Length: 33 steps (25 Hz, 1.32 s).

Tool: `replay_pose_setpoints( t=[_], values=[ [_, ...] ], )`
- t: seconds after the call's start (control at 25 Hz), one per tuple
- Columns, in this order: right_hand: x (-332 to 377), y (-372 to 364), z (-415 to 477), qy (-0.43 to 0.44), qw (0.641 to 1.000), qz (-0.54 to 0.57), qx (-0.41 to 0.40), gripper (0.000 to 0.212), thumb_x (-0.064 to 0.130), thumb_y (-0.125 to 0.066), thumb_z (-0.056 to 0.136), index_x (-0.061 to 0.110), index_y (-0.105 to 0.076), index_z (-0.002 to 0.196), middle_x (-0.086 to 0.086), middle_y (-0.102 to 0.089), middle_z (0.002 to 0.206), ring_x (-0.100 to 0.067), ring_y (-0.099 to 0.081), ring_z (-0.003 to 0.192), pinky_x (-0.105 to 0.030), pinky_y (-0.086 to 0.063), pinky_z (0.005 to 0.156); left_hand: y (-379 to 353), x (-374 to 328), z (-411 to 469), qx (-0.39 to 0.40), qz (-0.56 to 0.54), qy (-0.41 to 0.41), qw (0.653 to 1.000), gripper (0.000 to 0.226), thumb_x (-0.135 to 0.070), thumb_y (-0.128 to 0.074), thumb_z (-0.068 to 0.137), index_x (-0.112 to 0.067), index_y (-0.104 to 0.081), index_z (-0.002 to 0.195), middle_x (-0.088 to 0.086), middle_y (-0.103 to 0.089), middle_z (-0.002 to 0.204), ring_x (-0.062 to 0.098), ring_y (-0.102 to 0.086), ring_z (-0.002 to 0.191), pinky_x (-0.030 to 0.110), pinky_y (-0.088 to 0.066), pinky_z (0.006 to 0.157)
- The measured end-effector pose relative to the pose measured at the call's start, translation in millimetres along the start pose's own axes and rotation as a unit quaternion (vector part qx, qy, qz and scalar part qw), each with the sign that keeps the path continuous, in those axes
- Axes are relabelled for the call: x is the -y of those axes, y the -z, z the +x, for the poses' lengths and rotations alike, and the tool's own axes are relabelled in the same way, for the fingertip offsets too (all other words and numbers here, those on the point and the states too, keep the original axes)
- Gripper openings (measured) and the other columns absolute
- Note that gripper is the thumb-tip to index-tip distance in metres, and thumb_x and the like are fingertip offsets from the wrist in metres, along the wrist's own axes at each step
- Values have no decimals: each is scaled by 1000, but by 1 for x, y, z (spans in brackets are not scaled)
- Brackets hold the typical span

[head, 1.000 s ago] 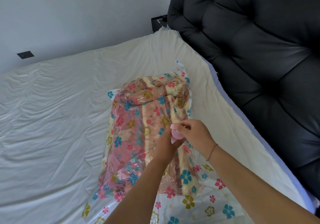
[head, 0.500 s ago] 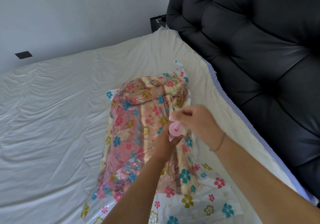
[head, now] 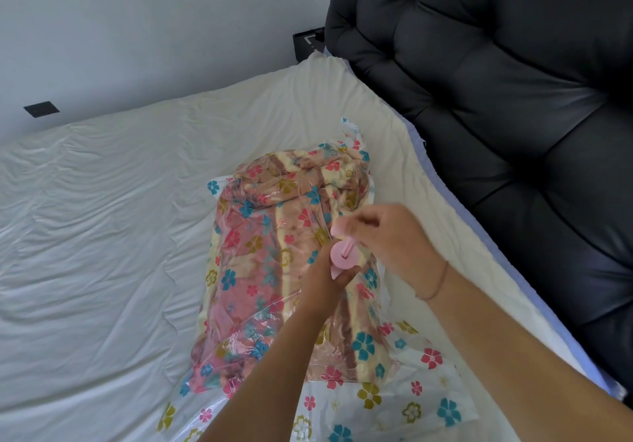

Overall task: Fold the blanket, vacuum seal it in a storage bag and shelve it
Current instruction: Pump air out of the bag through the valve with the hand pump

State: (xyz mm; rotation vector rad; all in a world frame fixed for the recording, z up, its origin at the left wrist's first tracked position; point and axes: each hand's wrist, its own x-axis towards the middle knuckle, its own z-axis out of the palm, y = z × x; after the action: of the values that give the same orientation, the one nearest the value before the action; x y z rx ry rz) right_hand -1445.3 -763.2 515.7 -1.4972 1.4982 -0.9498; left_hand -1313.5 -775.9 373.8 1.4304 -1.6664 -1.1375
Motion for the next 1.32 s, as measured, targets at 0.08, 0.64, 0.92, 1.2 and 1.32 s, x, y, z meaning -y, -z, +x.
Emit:
replay_pose_setpoints(
  t=[0.08, 0.64, 0.92, 1.2, 1.32],
  values=[
    [30, 19, 1, 60, 996, 63, -26, 22, 44, -70, 81, 24, -77, 76, -15, -70, 75, -36, -64, 81, -43, -52, 78, 2, 2, 3, 9, 0, 21, 1000, 42, -26, -72, 83, -45, -46, 110, -28, -56, 101, 2, -55, 97, 11, -39, 78],
    [14, 19, -8, 41, 998, 49, -21, 31, 54, -69, 76, 24, -76, 76, -21, -66, 76, -30, -59, 70, -35, -49, 68, -2, 0, 1, 15, 18, 11, 1000, 37, -26, -72, 83, -34, -52, 113, -27, -57, 96, -11, -53, 88, 3, -37, 71],
    [8, 7, -8, -4, 1000, -4, 6, 23, 38, -70, 81, 18, -76, 75, -11, -70, 73, -29, -64, 74, -44, -52, 77, -5, 3, -4, 1, -1, 5, 1000, 35, -28, -72, 82, -35, -53, 110, -21, -61, 100, -4, -56, 92, 14, -43, 77],
    [-12, -8, -10, -43, 999, 13, 22, 30, 51, -72, 73, 21, -73, 70, -18, -68, 77, -36, -62, 78, -44, -53, 78, -5, 7, 1, 18, 10, 4, 1000, 36, -34, -73, 81, -35, -54, 111, -20, -64, 100, -7, -58, 92, 15, -45, 75],
    [-25, -15, -8, -72, 994, -42, 67, 22, 40, -72, 80, 28, -69, 62, -6, -67, 71, -27, -62, 76, -41, -53, 76, -8, 6, -3, 15, 5, -1, 1000, 32, -30, -71, 84, -33, -55, 112, -25, -61, 98, -15, -56, 88, 16, -42, 74]
  ],
)
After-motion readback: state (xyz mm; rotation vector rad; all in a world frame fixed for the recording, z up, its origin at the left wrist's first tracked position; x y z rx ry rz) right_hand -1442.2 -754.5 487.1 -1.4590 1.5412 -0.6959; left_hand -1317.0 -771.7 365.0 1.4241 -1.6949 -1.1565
